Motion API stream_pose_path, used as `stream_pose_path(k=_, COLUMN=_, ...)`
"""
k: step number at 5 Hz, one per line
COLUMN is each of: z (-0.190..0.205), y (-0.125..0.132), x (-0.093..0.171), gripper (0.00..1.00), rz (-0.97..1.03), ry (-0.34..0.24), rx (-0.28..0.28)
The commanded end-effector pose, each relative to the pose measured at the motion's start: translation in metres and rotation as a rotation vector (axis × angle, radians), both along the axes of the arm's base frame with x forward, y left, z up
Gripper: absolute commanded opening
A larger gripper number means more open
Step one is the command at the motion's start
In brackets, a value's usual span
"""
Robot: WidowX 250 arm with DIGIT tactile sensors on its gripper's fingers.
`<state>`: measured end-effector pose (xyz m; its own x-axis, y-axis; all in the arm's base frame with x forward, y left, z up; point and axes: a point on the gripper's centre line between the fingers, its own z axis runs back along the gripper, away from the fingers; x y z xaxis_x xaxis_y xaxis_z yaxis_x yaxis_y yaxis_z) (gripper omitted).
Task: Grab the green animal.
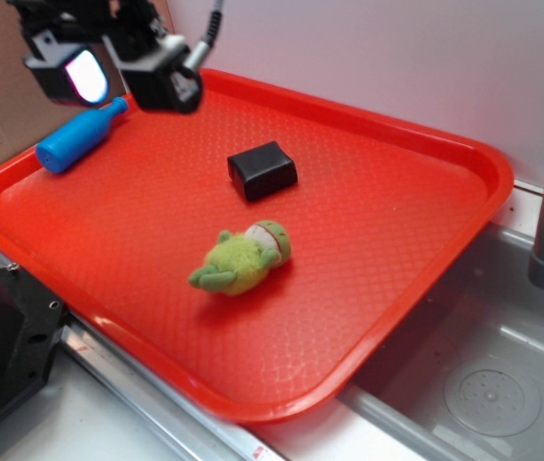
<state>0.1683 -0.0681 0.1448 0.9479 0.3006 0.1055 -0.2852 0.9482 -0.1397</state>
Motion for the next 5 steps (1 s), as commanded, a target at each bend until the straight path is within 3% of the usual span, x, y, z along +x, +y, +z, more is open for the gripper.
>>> stream_pose_path(k=1, z=-0.040, y=-0.019, x=0.025, gripper=1.00, rz=-0.025, ry=-0.002, rx=0.003)
stream_pose_path(k=3, z=-0.086, y=-0.042, x=0.024, gripper=1.00, rz=-0.119, ry=0.108, rx=0.056)
stream_pose_path(k=5, z=-0.110, y=-0.046, x=0.026, gripper=1.00, rz=-0.134, ry=0.169, rx=0.058)
